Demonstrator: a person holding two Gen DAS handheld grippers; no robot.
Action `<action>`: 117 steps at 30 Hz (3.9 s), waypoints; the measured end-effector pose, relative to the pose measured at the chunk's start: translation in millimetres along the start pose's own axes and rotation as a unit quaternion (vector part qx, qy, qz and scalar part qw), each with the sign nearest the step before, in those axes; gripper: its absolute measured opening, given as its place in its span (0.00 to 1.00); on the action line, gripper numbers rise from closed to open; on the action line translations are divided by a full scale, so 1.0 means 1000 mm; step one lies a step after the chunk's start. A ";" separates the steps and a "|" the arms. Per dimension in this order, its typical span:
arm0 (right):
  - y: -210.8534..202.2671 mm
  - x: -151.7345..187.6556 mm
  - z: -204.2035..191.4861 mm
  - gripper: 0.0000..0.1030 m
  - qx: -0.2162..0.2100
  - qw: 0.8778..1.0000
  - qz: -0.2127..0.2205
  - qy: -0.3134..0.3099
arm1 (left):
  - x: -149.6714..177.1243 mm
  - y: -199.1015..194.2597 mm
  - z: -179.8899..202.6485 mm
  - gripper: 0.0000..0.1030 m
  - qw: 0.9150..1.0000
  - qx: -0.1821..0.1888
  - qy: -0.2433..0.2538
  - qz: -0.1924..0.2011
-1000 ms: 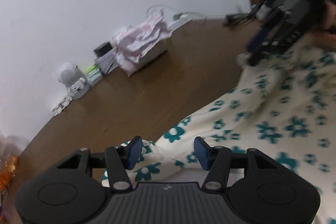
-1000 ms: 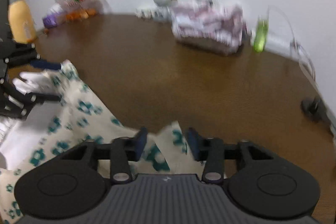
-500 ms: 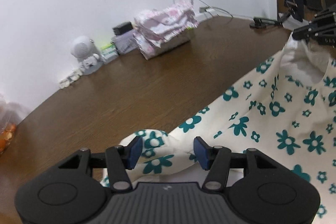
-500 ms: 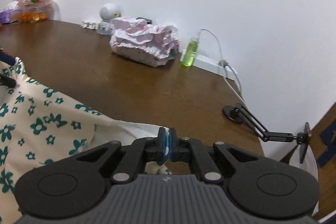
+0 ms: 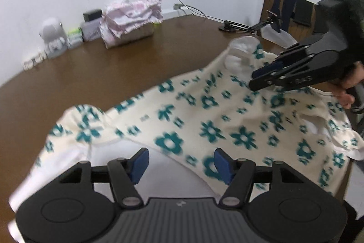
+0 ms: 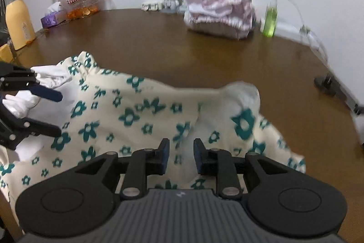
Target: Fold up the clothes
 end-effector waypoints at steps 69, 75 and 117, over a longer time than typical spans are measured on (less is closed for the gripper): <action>0.000 0.044 -0.176 0.06 -0.286 0.956 -0.060 0.033 | 0.177 -0.151 -0.007 0.04 0.984 -0.077 0.079 0.136; 0.002 0.045 -0.193 0.07 -0.117 0.988 0.031 -0.092 | 0.191 -0.147 -0.007 0.02 0.987 -0.080 0.069 0.120; -0.132 0.132 -0.014 0.34 -0.134 0.989 0.056 -0.009 | 0.102 -0.120 0.062 0.67 0.983 0.139 0.011 0.121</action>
Point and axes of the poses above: each gripper's, at about its wrist camera, not at the fingertips, and y roughly the way its jaws point, z to its right, x to its underside, the point moved 4 cm from there along y, roughly the way its jaws point, and after that the axes turned 10 degrees about y, right-handed, at the moved point
